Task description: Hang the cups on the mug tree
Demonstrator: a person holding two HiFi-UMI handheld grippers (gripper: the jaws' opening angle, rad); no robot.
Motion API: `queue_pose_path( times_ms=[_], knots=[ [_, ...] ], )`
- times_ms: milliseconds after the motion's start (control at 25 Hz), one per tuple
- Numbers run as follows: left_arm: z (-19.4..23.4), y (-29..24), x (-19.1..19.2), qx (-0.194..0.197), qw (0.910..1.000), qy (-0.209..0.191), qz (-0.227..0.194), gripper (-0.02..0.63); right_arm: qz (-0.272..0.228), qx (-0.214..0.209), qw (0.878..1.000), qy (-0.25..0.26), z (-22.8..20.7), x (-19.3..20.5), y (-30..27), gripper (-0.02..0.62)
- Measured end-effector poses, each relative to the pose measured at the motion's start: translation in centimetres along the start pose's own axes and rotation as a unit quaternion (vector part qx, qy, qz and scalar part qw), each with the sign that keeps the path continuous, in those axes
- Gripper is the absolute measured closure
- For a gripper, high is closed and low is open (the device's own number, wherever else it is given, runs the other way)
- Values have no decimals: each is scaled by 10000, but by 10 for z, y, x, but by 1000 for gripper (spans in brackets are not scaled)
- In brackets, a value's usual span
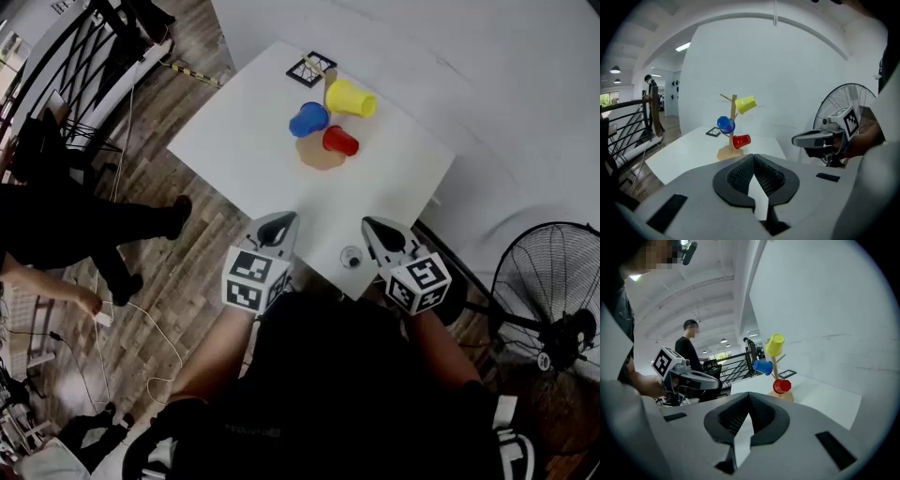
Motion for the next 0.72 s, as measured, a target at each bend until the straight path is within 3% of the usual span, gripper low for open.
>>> queue_pose_path(
  times_ms=[720],
  knots=[
    [7,-3,-3,-21,9999,-124,23,589,27,63,9999,90,0,0,-3,589]
  ],
)
Point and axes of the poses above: the fingertips, and each gripper's own axes: y backward along the fingers, z to its left, x out of its underside, the point moved 7 cm from there along y, backward along the fingers, and after that the axes turned 7 degrees about -z, right-handed, at the moved point
